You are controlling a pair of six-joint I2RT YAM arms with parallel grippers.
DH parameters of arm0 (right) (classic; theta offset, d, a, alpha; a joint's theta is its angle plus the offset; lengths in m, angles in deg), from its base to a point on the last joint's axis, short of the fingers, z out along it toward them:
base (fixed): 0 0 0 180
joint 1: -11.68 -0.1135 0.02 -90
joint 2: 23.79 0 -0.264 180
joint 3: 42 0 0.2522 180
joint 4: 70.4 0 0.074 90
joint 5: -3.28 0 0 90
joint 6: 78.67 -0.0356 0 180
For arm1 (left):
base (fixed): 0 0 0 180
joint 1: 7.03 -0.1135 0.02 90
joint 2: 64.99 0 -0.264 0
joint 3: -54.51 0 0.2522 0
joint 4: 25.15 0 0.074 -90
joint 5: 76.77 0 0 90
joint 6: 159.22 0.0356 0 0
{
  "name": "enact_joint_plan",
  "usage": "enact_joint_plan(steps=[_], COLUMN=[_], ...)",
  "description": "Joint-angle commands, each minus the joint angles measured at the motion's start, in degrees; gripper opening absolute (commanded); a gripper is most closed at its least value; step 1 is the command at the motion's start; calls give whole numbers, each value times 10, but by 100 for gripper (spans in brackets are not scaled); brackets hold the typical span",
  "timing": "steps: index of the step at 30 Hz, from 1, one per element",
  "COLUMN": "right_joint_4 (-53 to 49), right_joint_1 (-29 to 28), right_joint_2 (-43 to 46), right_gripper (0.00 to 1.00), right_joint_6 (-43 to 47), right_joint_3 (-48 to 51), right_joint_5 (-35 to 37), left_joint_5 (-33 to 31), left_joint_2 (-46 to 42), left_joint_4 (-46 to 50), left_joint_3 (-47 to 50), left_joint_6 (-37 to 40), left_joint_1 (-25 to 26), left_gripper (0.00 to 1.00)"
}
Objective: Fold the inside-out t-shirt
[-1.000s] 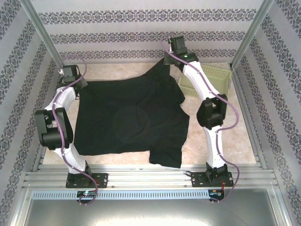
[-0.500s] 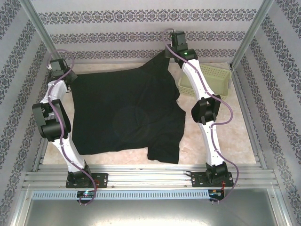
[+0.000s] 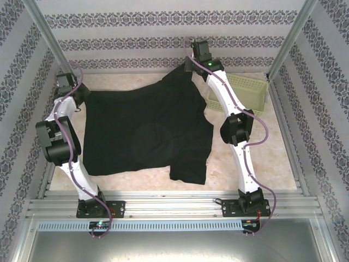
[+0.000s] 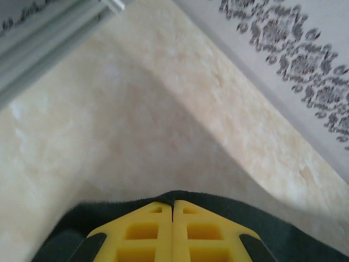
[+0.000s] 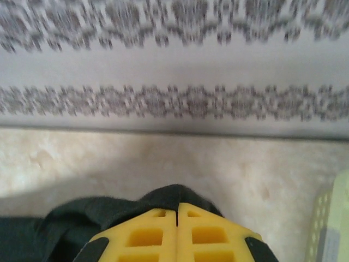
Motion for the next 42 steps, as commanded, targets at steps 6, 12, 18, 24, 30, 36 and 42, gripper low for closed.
enact_joint_plan(steps=[6, 12, 18, 24, 30, 36, 42], right_joint_4=[66, 90, 104, 121, 131, 150, 142], right_joint_1=[-11, -17, -22, -31, -51, -68, -83], right_joint_2=[222, 318, 392, 461, 532, 578, 585], right_gripper=[0, 0, 0, 0, 0, 0, 47], right_joint_6=[-68, -83, -116, -160, -191, -217, -206], right_joint_3=[298, 447, 574, 702, 813, 912, 923], right_joint_5=[12, 25, 22, 29, 39, 43, 54], left_joint_5=[35, 60, 22, 11, -12, -63, -134], left_joint_2=[-55, -56, -86, -119, -171, -220, -273], left_joint_4=[-55, -62, -84, -123, -178, -174, -111], left_joint_3=[69, 72, 125, 194, 292, 370, 395], left_joint_6=[-47, -30, -24, -38, -81, -105, -149], left_joint_1=[-42, -51, -53, -54, -54, -54, -53], left_gripper=[0, 0, 0, 1, 2, 11, 55])
